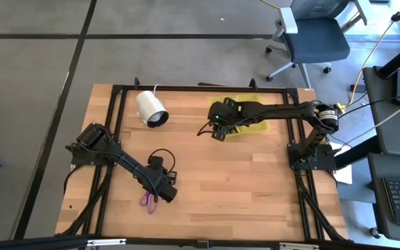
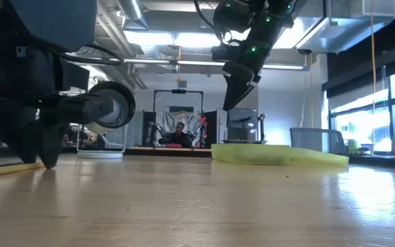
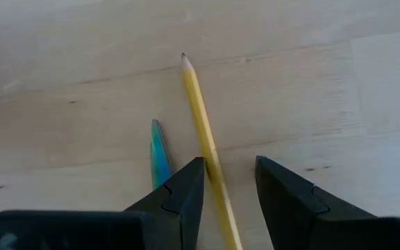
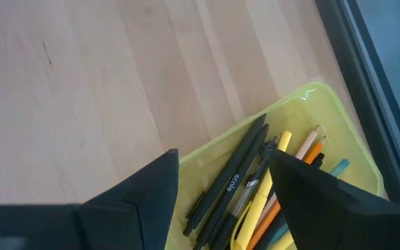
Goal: Pick & place school supplies into a supply box
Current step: Put the yellow pencil into the yellow supply box
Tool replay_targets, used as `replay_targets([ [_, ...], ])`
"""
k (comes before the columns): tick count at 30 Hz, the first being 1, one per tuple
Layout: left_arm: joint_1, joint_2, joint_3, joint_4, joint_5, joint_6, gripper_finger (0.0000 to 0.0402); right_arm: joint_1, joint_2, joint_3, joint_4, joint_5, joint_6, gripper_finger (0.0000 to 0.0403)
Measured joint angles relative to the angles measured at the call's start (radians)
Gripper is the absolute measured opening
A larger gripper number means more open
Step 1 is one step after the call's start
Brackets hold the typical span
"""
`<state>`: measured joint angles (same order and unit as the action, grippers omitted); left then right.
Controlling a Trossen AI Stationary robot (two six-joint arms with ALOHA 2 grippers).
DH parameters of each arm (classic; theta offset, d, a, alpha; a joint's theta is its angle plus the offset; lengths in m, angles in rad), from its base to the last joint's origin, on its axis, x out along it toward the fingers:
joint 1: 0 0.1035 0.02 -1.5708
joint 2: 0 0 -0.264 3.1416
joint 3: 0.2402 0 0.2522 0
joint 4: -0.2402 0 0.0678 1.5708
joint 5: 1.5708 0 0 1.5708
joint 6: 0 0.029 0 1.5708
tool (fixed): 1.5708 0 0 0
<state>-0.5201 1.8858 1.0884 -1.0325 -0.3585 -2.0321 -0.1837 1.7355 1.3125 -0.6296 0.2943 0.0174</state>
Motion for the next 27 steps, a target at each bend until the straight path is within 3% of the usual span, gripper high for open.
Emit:
replay_targets([
  [10,0.007,0.034,0.004,0.013,0.045,-0.035,0.0119,0.008,0.000,0.000,-0.010,0.000,-0.021,0.0228],
  [20,-0.001,0.036,0.001,0.043,0.049,-0.120,0.0079,0.110,0.000,0.000,-0.125,-0.018,-0.051,0.0228],
  [27,-0.011,0.034,0.001,0.105,0.012,0.089,0.0055,0.160,0.000,0.000,-0.257,-0.019,-0.049,0.0228],
])
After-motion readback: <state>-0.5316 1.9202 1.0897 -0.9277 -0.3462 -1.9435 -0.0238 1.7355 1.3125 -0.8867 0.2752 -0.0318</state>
